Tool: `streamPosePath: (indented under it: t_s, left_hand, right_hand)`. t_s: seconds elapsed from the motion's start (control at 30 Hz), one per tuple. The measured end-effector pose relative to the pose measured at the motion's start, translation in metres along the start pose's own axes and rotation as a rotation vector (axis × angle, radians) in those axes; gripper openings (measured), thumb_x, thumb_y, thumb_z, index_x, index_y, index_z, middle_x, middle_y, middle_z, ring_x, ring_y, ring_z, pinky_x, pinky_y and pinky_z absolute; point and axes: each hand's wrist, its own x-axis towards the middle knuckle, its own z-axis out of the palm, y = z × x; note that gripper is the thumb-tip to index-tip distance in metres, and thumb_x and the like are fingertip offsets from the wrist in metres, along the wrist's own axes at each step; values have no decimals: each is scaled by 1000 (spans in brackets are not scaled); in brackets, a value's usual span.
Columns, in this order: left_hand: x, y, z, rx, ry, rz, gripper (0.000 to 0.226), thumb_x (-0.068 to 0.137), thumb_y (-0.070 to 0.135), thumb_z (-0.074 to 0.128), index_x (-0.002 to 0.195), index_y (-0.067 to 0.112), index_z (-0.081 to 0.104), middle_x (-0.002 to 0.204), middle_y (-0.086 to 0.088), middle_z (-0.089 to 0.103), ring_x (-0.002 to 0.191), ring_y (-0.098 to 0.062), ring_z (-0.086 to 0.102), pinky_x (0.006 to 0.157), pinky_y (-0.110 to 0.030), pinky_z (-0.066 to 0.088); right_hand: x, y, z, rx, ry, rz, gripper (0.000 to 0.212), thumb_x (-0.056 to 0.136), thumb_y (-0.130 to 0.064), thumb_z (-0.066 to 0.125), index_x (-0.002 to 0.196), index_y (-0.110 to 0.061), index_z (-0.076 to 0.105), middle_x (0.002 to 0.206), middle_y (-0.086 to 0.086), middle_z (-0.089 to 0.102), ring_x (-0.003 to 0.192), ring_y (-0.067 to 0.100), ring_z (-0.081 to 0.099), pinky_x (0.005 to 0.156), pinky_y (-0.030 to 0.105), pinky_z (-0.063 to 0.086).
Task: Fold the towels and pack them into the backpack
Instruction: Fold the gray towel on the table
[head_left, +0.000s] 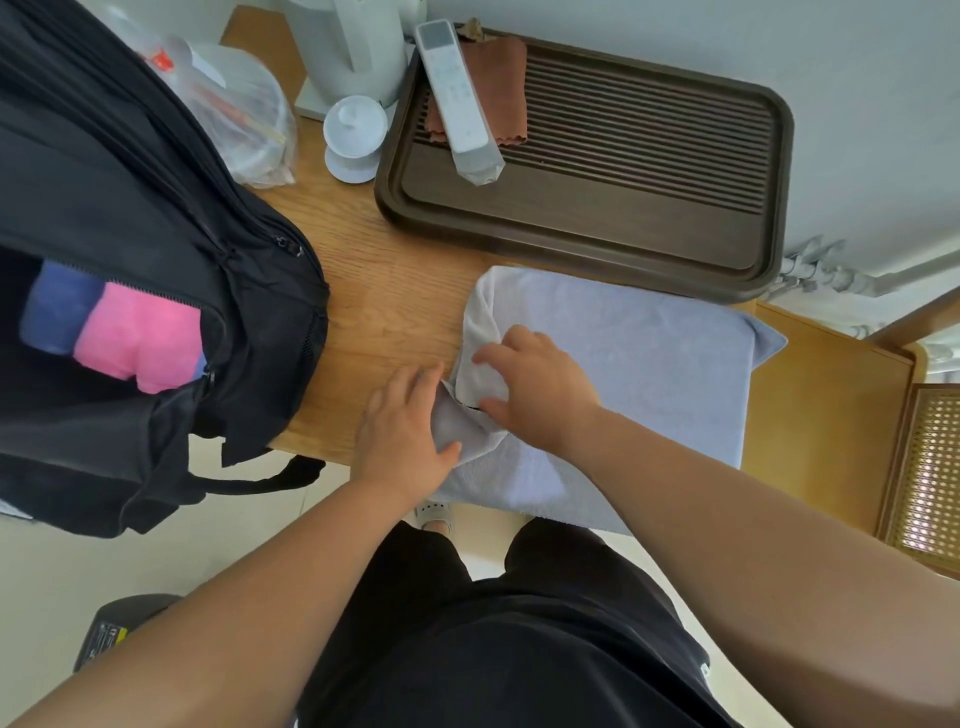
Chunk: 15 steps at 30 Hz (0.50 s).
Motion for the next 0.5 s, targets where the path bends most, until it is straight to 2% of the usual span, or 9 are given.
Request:
streamPosePath:
  t_s: [0.07, 0.13, 0.2, 0.27, 0.37, 0.5]
  left_hand:
    - [7, 3, -2, 58, -50, -1, 85, 86, 42, 70, 155, 33, 21, 164, 4, 13, 138, -28, 30, 111, -46, 38]
    - [15, 3, -4, 120, -105, 20, 64, 90, 38, 64, 147, 30, 37, 162, 5, 20, 137, -27, 31, 110, -44, 36]
    - [19, 1, -4, 122, -56, 70, 34, 90, 30, 62, 123, 24, 56, 143, 1, 44, 124, -26, 41, 99, -41, 39]
    - [21, 0, -6, 87, 28, 99, 9, 88, 23, 62, 94, 20, 57, 113, 1, 55, 105, -25, 47, 83, -38, 40]
    - [19, -1, -11, 9, 2, 114, 22, 83, 17, 62, 73, 19, 44, 81, 4, 50, 85, -21, 45, 68, -33, 33]
    - [7, -3, -19, -301, -93, 6, 22, 76, 12, 63, 66, 15, 44, 59, 4, 41, 58, -16, 37, 54, -31, 31]
  right_hand:
    - [3, -1, 6, -158, -96, -55, 44, 93, -37, 59, 136, -30, 50, 126, 1, 48, 113, 25, 48, 91, 39, 49]
    - [3, 3, 11, -195, -159, -18, 47, 92, -40, 59, 136, -29, 48, 128, 1, 46, 114, 26, 48, 91, 40, 49]
    - [3, 6, 15, -165, -148, 4, 43, 92, -38, 58, 133, -28, 51, 125, 0, 48, 111, 26, 51, 88, 40, 50]
    - [6, 6, 15, -92, -91, 49, 28, 96, -31, 52, 121, -24, 62, 116, 1, 54, 104, 26, 55, 81, 38, 51]
    - [11, 7, 12, 129, -30, 178, 25, 100, -28, 46, 94, -16, 67, 95, 2, 58, 85, 24, 58, 70, 35, 50]
    - [15, 9, -12, 701, 84, 478, 21, 96, -19, 43, 77, -14, 51, 76, 0, 50, 71, 19, 44, 59, 32, 37]
